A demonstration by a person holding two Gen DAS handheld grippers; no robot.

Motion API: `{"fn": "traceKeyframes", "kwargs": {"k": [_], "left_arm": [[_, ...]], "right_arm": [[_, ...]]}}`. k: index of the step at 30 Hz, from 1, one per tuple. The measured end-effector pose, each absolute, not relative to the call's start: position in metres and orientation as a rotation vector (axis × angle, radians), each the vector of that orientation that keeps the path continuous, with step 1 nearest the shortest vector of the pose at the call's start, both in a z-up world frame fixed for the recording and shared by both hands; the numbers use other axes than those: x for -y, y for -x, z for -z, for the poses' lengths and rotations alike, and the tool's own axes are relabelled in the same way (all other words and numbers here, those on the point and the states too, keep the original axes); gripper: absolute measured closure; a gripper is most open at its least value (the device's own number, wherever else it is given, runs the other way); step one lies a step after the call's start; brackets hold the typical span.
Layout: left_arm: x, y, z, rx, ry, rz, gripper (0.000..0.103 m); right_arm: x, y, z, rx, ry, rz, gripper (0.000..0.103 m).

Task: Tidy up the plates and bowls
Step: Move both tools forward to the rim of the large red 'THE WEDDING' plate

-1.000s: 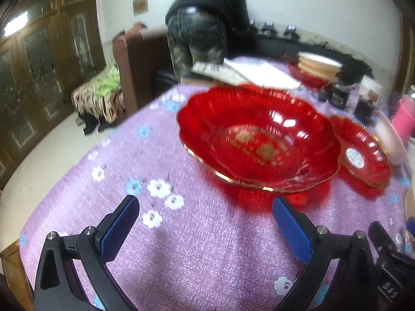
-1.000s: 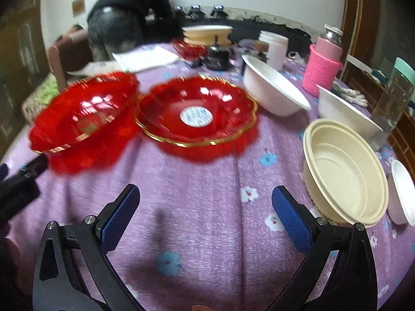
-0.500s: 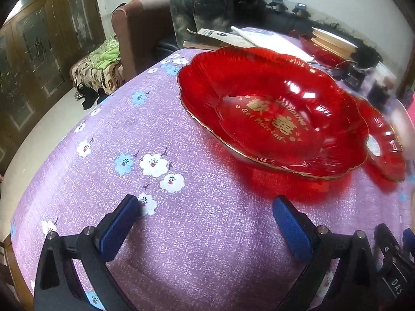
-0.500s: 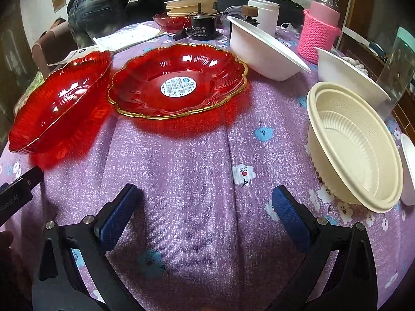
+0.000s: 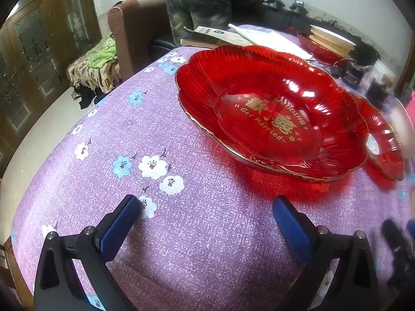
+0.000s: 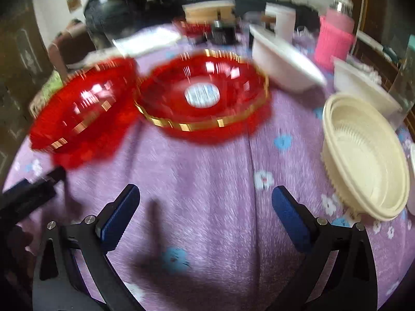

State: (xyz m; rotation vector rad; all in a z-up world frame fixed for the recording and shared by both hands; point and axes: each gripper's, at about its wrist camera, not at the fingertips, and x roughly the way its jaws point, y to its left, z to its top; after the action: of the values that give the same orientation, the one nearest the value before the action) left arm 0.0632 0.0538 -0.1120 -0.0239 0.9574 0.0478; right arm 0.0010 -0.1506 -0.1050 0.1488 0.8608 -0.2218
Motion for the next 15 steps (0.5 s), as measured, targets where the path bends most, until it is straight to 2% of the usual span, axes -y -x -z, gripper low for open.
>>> {"fn": "traceKeyframes", "kwargs": {"k": [4, 9, 15], "left_arm": [[-0.066, -0.063, 0.104, -0.94, 0.083, -0.017, 0.001], [-0.077, -0.063, 0.082, -0.858, 0.028, -0.077, 0.001], [-0.093, -0.069, 0.068, -0.842, 0.038, -0.066, 0.001]], "right_arm": [[0.136, -0.005, 0.083, -0.783, -0.081, 0.212, 0.0], [0.128, -0.018, 0.068, -0.748, -0.167, 0.162, 0.0], [0.118, -0.03, 0.072, -0.765, -0.245, 0.109, 0.0]]}}
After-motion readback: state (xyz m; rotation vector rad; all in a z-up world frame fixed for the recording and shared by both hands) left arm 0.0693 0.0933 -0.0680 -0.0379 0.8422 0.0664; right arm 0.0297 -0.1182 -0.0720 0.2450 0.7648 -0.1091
